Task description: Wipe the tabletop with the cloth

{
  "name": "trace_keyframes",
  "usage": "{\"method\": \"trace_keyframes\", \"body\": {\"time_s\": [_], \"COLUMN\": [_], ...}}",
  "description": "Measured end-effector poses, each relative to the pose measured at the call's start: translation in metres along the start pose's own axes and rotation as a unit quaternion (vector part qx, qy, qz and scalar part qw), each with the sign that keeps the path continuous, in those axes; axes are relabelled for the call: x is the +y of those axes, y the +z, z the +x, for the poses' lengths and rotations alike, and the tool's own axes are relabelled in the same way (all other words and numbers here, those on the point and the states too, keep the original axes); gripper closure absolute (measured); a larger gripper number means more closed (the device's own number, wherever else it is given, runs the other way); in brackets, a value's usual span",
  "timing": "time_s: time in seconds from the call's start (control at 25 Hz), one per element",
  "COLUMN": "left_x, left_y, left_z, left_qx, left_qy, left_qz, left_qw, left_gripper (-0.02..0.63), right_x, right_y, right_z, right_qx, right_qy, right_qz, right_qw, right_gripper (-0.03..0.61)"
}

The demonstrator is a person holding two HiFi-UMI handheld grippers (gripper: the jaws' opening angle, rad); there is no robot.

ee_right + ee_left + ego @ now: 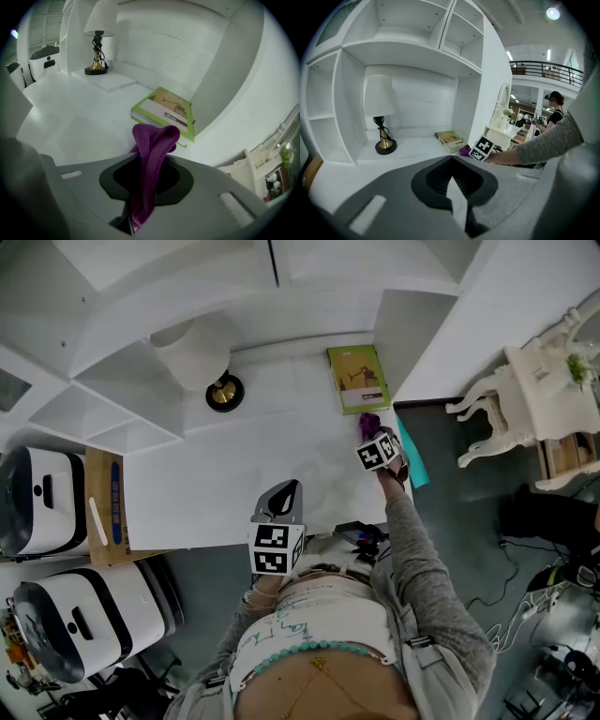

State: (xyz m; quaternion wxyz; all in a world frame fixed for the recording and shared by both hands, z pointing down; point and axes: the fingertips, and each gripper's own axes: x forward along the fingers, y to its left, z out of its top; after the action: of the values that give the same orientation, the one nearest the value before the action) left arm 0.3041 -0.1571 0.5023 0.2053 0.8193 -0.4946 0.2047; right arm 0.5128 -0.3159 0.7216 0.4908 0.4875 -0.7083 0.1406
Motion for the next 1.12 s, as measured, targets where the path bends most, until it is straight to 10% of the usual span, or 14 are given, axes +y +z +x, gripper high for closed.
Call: {"method": "trace_keyframes", "body": {"time_s": [1.12], "left_x": [0.000], "left_y": [-0.001], "left_z": [0.006], "left_qx": [0.009], "left_qy": [0.003], "left_qz": [-0.003], "left_qw": [0.9999], "left_gripper": [0.609], "right_x": [-0.059], "right_y": [-0.029], "right_z": [0.004], "right_qx": [0.021], "right_qy": [-0.025], "right_qz": [0.022], "right_qw": [0.999], "right_gripper": [0.503]}}
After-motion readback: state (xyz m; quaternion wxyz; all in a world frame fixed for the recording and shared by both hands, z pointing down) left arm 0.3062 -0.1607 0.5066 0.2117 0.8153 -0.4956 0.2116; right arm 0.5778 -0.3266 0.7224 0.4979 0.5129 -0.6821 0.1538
